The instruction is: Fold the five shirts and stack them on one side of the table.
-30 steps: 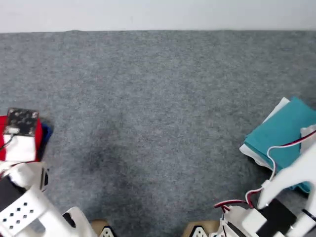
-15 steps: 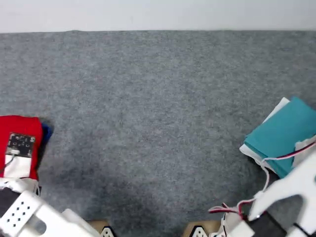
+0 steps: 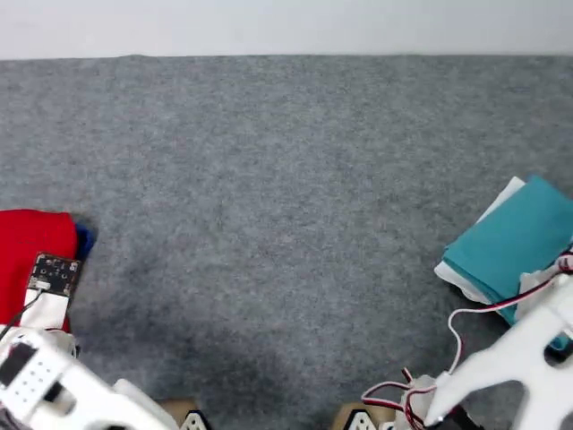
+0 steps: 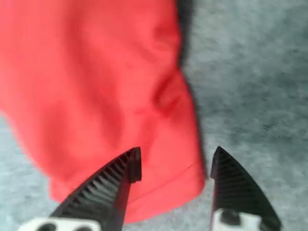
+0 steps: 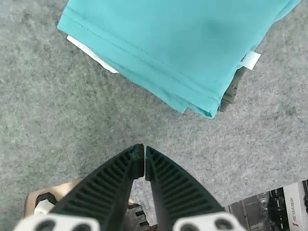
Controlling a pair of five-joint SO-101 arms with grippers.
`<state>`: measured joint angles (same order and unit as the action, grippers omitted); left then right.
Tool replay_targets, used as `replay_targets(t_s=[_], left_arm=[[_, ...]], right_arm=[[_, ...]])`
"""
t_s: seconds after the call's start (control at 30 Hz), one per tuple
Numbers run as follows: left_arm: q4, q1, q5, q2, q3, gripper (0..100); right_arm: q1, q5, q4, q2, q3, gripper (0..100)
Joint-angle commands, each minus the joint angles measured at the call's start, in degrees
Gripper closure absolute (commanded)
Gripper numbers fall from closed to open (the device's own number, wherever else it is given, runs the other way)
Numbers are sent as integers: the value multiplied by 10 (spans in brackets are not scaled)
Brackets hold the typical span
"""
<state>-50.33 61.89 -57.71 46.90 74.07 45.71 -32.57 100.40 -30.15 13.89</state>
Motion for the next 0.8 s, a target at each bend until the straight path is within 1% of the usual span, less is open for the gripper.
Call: replay_targets(t_s=[0.0, 0.1, 0.2, 0.3, 0.47, 0.57, 0.67, 0.73, 0.77], left_arm=[[-18, 2, -1, -99, -74, 757], [-47, 4, 0, -173, -138, 758], [-43, 17, 12, -237, -184, 758], [-23, 18, 14, -295, -207, 758], [38, 20, 15, -385, -212, 769], [58, 16, 15, -424, -212, 832], [90, 9, 15, -448, -212, 930], [95, 3, 14, -454, -213, 998], [93, -1, 14, -452, -213, 994]], right_arm=[[5, 5, 19, -22, -4, 987], [5, 6, 19, -26, -4, 987], [5, 8, 19, -27, -4, 987], [5, 8, 19, -26, -4, 987], [5, 8, 20, -26, -3, 987], [7, 8, 22, -27, -3, 987], [7, 8, 22, -27, -3, 988], [7, 8, 22, -27, -3, 988], [6, 8, 22, -27, -3, 988]])
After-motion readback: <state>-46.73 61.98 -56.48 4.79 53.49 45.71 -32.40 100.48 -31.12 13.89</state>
